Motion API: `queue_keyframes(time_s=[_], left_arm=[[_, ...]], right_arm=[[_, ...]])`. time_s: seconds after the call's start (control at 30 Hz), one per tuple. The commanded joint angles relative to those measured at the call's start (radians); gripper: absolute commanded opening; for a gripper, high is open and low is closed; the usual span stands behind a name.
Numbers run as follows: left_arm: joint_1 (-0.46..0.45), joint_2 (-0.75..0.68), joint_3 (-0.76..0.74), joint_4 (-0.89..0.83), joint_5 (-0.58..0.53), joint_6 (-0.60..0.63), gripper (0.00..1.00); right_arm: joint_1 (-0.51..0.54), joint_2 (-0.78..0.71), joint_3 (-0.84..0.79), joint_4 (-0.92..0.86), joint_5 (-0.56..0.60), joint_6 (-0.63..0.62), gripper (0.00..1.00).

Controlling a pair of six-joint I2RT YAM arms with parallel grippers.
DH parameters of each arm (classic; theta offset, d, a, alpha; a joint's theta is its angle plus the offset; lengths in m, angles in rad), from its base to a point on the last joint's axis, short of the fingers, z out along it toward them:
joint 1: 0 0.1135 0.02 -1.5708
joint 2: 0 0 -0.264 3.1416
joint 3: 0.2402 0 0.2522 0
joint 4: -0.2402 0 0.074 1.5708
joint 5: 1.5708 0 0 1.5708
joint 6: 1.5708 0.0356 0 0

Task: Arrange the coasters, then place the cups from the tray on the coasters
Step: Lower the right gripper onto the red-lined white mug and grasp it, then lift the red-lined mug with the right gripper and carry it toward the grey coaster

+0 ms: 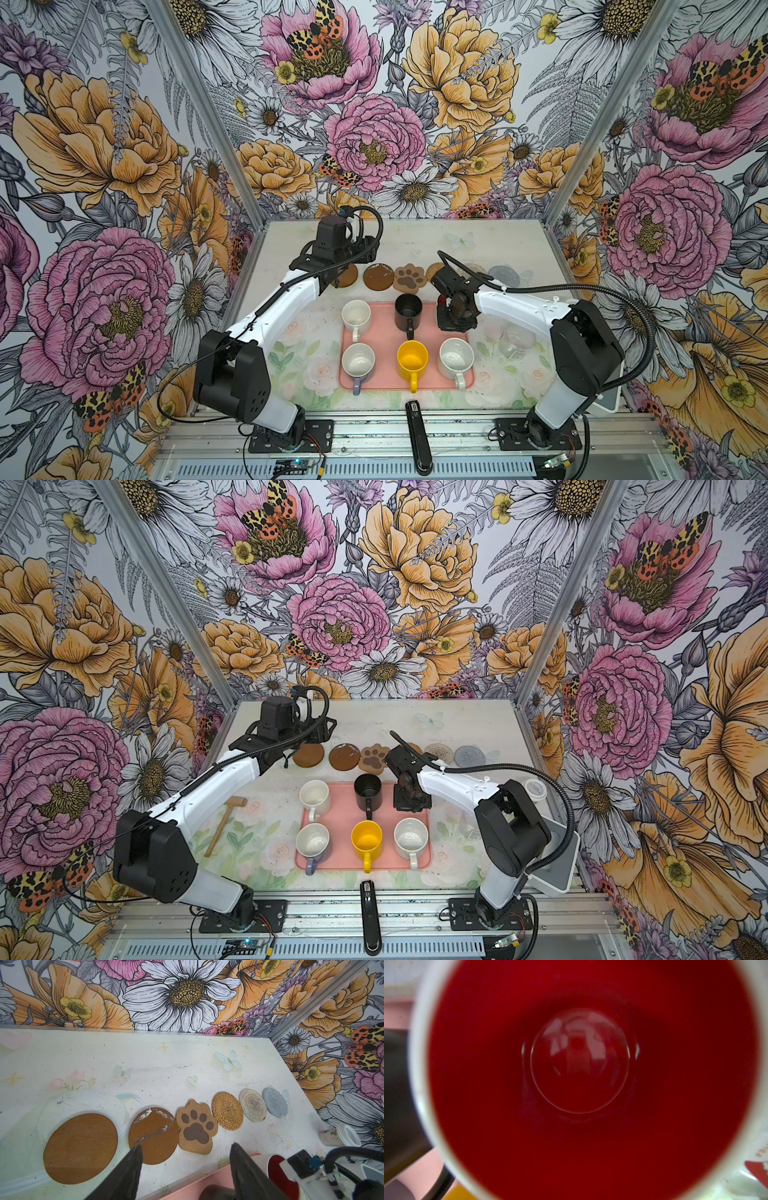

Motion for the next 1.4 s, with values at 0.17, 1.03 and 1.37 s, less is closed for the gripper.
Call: queue_keyframes(time_s=[0.17,1.03,1.37], left_arm=[[0.014,-0.035,-0.015,0.019,0.024,-0.020,0.68],[0.028,-0.053,-0.025,0.026,0.019,-0.030,0.68],[0.031,-0.062,-0.035,0.025,0.017,-0.034,0.68]], right_arm=[[-0.008,-0.018,0.030,0.036,0.056,-0.020,0.00],[-0.101,-0.141,0.148,0.011,0.218,-0.193,0.00],[-0.271,-0.102,0.227,0.013,0.289,-0.308,0.00]])
